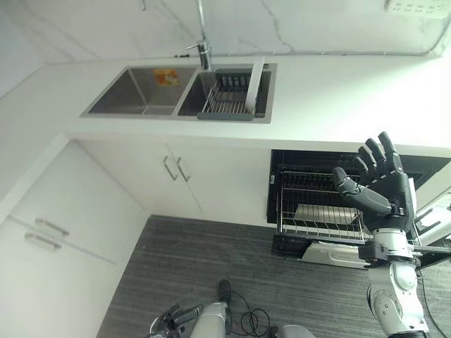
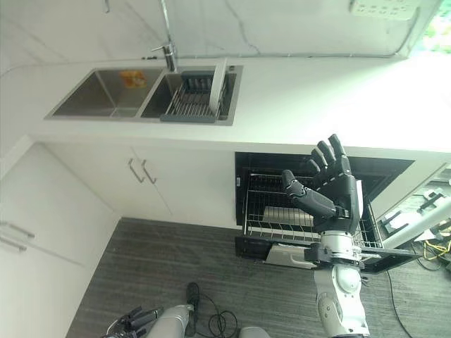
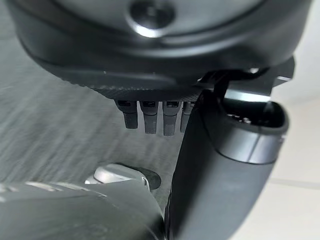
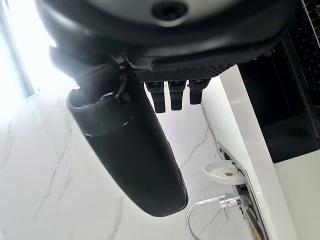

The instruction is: Place the dishes in the dishwasher.

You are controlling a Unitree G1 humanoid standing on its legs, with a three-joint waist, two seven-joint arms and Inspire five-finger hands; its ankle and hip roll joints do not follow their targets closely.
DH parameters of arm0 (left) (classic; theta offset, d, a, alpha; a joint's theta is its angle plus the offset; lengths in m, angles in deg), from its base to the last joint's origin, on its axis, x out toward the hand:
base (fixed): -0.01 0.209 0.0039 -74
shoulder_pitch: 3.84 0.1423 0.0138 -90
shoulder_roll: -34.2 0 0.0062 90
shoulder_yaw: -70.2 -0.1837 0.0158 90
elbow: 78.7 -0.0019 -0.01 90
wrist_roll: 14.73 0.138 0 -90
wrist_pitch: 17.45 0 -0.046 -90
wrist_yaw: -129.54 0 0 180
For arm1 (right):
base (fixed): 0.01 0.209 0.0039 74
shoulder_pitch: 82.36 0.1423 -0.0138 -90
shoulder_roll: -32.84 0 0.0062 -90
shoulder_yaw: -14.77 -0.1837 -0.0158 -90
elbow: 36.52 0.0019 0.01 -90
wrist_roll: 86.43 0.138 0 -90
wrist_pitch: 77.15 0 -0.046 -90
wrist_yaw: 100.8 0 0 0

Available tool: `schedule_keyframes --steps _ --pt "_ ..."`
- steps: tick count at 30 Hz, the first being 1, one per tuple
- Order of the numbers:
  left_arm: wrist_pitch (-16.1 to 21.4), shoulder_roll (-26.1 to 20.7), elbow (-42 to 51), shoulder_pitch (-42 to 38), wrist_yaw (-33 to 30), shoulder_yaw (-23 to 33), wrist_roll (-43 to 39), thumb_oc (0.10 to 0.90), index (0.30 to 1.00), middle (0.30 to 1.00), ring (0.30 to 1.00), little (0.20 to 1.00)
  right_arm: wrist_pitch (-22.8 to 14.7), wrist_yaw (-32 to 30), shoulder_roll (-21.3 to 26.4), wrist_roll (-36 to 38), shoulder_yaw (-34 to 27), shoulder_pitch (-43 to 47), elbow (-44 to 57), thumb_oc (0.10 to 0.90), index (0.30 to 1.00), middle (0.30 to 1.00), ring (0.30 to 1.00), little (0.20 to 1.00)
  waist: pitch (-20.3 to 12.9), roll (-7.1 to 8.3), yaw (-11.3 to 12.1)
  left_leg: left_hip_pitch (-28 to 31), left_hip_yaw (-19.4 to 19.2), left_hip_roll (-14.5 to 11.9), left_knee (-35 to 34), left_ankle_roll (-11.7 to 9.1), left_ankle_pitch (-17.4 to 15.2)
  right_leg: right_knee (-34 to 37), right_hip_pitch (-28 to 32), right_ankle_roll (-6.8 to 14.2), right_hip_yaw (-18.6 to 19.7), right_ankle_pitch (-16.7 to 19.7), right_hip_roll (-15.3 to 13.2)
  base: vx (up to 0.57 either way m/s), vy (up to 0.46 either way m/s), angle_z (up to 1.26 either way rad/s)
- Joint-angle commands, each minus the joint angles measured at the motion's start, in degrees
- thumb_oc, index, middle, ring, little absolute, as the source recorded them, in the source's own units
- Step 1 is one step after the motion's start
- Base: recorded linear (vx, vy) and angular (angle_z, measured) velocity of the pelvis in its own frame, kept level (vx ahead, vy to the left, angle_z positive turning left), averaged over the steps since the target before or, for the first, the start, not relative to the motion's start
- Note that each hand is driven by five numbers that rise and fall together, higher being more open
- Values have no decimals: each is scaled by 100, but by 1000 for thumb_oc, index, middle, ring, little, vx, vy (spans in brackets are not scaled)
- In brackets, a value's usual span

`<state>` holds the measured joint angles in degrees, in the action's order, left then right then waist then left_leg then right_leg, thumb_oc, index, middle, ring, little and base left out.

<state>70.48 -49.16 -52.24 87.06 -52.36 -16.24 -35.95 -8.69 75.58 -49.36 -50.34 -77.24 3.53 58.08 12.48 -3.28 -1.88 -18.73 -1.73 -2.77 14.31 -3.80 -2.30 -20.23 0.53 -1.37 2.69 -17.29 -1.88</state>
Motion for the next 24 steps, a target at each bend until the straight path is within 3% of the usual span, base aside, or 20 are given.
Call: schedule_keyframes --steps 1,6,12,14,16,18,24 --pt "-484 -104 -404 676 -6 -453 634 800 900 900 900 900 -378 80 197 56 -377 488 757 800 900 900 900 900 -136 143 -23 379 -256 108 288 265 -443 304 -7 569 -638 142 -126 367 331 -109" --pt "-694 -287 -462 434 75 -707 725 800 900 900 900 900 -391 -162 101 -10 -451 456 859 800 900 900 900 900 -207 70 -162 636 -300 287 288 589 -771 304 -108 636 -796 300 -308 209 201 -23" --pt "-800 -392 -372 324 122 -890 817 800 900 900 900 900 -406 -179 -97 -145 -508 318 892 800 900 900 900 900 -242 -46 -315 878 -398 354 288 812 -1025 272 -131 755 -1000 791 -223 141 153 -8" --pt "-809 -375 -361 334 52 -931 801 800 900 900 900 900 -374 -97 -147 -119 -528 272 879 800 900 900 900 900 -258 -16 -305 964 -587 367 288 870 -1107 -22 -211 785 -1282 889 -225 104 123 -16" --pt "-841 -358 -326 344 -36 -919 713 800 900 900 900 900 -340 -28 -180 -139 -494 286 876 800 900 900 900 900 -256 -4 -258 1036 -766 345 288 894 -1164 -181 -300 808 -1557 941 -306 57 84 -49" --pt "-902 -326 -344 348 -65 -853 720 800 900 900 900 900 -425 42 -157 -136 -428 351 780 800 900 900 900 900 -188 18 -258 1181 -840 323 288 834 -1250 177 -505 753 -1772 916 -221 58 -11 -84" --pt "-913 -258 -381 444 -51 -919 798 800 900 900 900 900 -508 170 -21 -52 -493 338 767 800 900 900 900 900 -175 179 -279 1253 -803 449 288 707 -1262 304 -868 697 -1713 790 -219 22 -98 -14"
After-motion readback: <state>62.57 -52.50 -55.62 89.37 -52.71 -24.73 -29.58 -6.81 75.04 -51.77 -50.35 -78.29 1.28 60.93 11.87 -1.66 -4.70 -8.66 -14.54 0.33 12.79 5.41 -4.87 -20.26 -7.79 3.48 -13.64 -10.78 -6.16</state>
